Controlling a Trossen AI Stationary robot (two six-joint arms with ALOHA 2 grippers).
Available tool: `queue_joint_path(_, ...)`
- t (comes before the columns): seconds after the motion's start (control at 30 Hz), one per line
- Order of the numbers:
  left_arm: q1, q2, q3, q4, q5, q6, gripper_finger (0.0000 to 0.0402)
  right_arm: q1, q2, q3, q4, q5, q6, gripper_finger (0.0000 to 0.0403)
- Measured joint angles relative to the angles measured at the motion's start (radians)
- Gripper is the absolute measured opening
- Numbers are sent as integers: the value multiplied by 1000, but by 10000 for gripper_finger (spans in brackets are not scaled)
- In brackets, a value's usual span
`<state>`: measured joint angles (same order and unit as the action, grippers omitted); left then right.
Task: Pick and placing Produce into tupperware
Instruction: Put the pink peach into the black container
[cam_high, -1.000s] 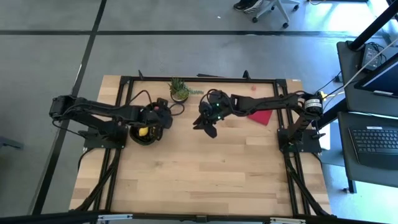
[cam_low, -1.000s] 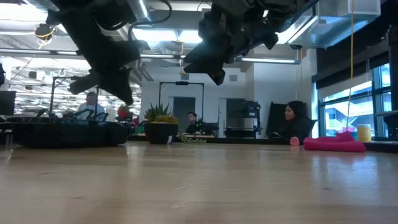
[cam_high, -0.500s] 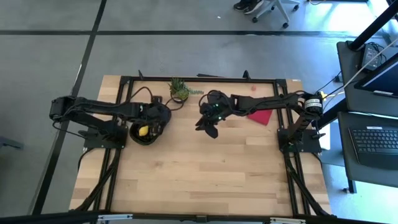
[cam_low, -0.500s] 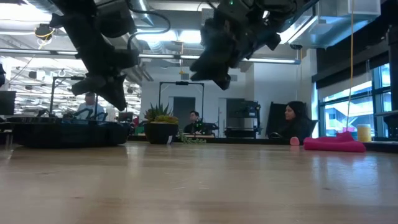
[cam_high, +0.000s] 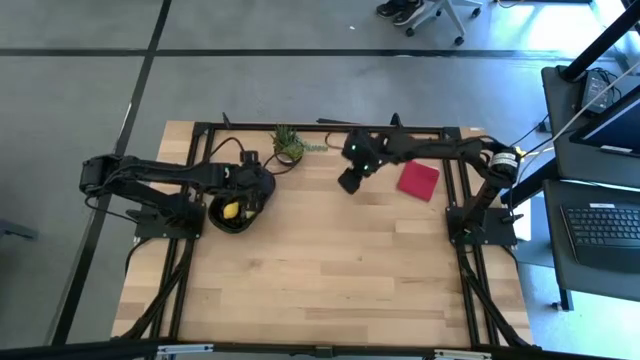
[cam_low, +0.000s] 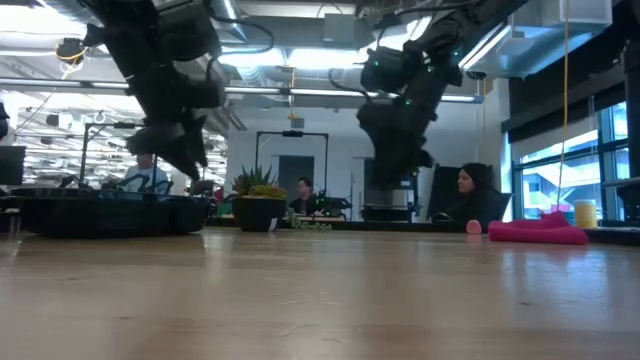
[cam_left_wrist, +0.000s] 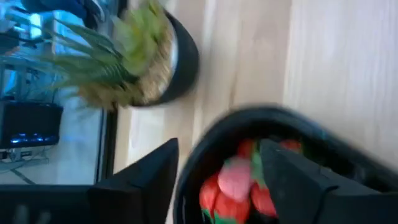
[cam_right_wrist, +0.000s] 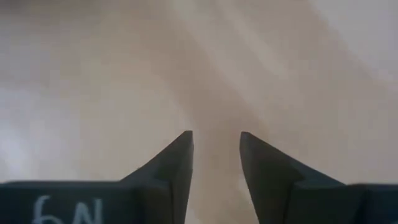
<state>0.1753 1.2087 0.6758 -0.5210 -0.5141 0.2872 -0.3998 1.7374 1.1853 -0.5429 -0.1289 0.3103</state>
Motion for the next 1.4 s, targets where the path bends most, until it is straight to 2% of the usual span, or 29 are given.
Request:
queue_joint_path(0.13,24,-8,0,118,41,0,245,-94,0,66,-169,58,-22,161)
queue_joint_path(0.2,57,-35,0,191,127,-1,252,-134,0,104,-232,61,-78,174)
queue_joint_path(0.33,167,-96,2,288,394,-1,254,-196,0,159,-289,61,-147,192)
queue_joint_path(0.4,228,-128,2,311,464,-6,252,-219,0,183,-286,66,-158,198)
queue_joint_path(0.67,426,-183,2,360,582,-18,254,-289,0,235,-316,51,-315,230)
queue_joint_path(0.9,528,-182,2,364,690,-17,254,-364,0,234,-319,62,-368,325)
queue_joint_path(1.03,549,-182,2,357,692,-16,253,-400,0,234,-324,135,-360,363)
queue_joint_path(1.27,567,-182,1,348,692,-15,254,-401,0,233,-326,315,-203,372)
queue_joint_path(1.4,567,-182,1,348,692,-15,253,-423,4,233,-294,316,-154,372)
